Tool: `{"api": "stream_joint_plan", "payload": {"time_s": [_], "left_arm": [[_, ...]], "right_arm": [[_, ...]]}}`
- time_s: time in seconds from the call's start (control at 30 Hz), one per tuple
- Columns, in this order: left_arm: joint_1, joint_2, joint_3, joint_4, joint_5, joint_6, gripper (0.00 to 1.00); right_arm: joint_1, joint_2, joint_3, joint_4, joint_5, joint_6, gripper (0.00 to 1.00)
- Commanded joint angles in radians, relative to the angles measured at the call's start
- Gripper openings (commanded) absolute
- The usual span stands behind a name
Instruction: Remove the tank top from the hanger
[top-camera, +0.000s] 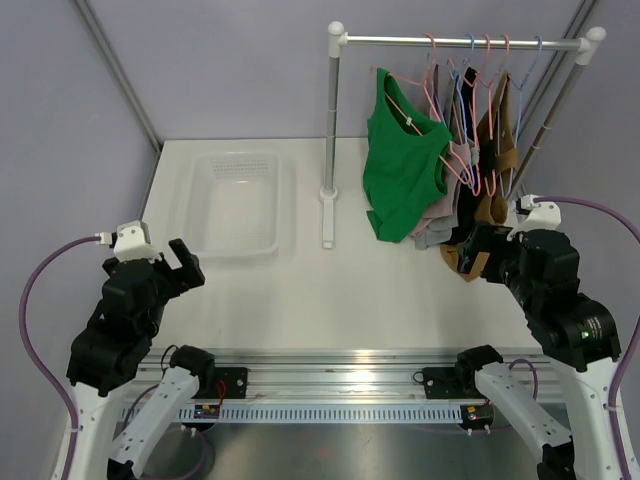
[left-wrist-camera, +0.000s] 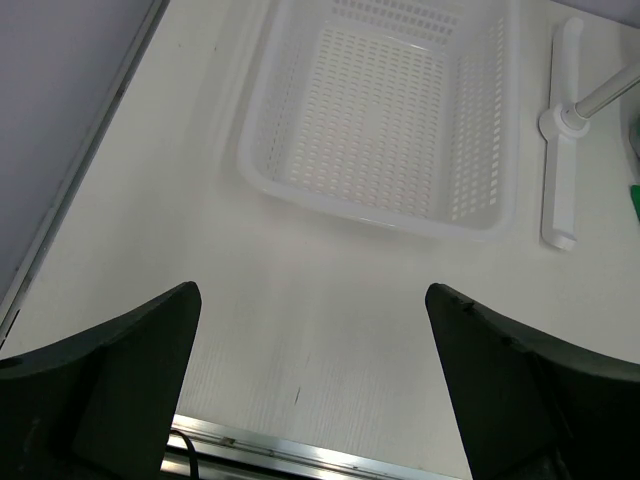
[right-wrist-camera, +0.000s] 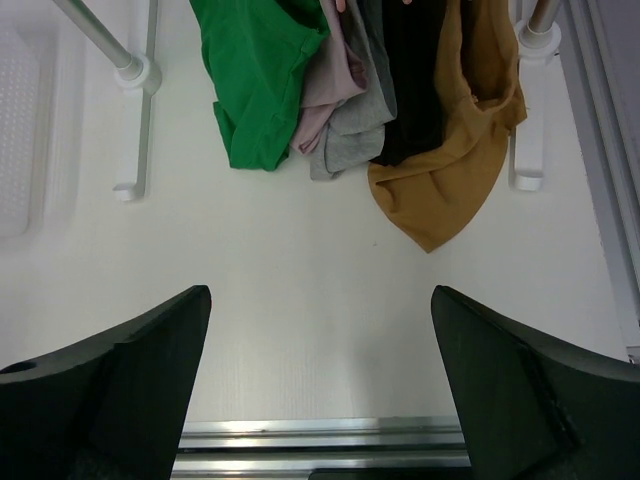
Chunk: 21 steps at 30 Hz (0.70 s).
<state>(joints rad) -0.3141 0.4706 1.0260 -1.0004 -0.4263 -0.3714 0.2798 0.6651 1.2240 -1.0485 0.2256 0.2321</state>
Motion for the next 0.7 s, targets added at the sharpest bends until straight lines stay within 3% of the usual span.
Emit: {"api": "stream_joint_plan", "payload": {"time_s": [0.0,0.1,0.37,0.67], "left_arm": [[0.004,-0.012,0.014,0.039,0.004,-0.006,0.99],[0.004,-0.021,0.016,0.048,0.027,-0.004,0.99],[0.004,-0.029,0.013,0.069,0.096,-0.008,0.99],[0.004,-0.029,-0.007,0.052,0.119,0.009,0.99]], "right_arm": [[0.007,-0.005,0.022,0.089,-0.011,-0.008,1.00],[0.007,-0.006,0.041,0.145,-0.074,-0.030,1.00],[0.007,0.229,0.207,0.231,-0.169,-0.068,0.99],[0.009,0.589,0.512,0.341,-0.155,-0.212,0.85]]}}
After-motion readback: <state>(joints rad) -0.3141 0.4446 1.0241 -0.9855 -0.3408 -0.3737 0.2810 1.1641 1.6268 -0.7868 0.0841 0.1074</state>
